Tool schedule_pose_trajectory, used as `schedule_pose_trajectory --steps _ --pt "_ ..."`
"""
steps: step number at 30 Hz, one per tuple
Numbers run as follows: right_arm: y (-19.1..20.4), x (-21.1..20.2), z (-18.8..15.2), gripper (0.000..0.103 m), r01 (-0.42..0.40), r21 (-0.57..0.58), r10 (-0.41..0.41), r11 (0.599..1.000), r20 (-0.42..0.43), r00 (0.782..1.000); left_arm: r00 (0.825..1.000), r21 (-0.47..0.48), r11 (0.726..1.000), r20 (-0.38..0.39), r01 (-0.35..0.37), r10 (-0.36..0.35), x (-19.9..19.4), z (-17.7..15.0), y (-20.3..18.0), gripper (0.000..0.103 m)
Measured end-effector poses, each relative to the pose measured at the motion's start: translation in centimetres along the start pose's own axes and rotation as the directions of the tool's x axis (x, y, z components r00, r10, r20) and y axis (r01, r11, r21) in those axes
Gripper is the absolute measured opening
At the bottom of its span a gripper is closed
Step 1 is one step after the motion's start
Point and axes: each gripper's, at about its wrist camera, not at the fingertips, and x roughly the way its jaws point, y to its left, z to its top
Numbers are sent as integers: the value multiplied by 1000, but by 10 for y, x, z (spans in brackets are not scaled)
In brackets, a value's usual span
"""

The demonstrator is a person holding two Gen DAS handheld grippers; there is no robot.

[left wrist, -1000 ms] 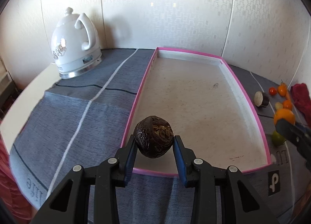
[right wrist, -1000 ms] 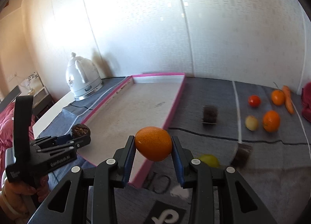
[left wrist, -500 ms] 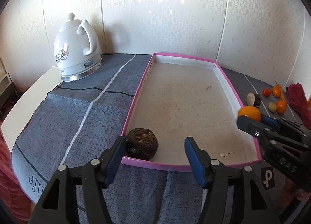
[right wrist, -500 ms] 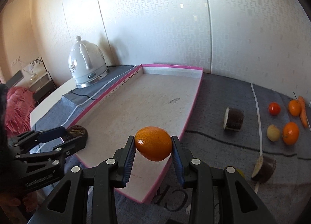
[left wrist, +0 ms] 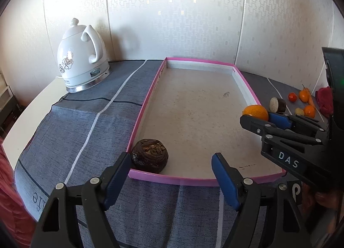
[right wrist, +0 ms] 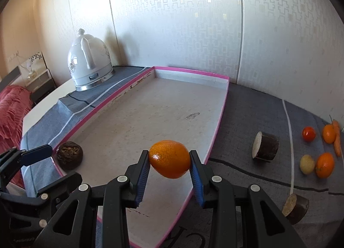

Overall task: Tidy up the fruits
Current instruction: 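Lower the orange into the pink tray and open the right tool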

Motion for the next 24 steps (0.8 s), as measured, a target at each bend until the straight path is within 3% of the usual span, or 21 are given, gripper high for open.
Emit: schedule_pose_trajectory --steps 13,17,24 --pt "-4 -6 0 41 32 32 -33 999 39 999 1000 2 1000 -3 1 -1 0 -1 -3 81" --pt "-6 -9 -1 60 59 45 -61 997 51 997 1000 -4 1000 -5 3 -3 0 0 -3 83" --pt "-24 -17 -6 60 66 110 -72 992 56 996 1000 -10 1000 -6 19 -19 0 2 -4 83"
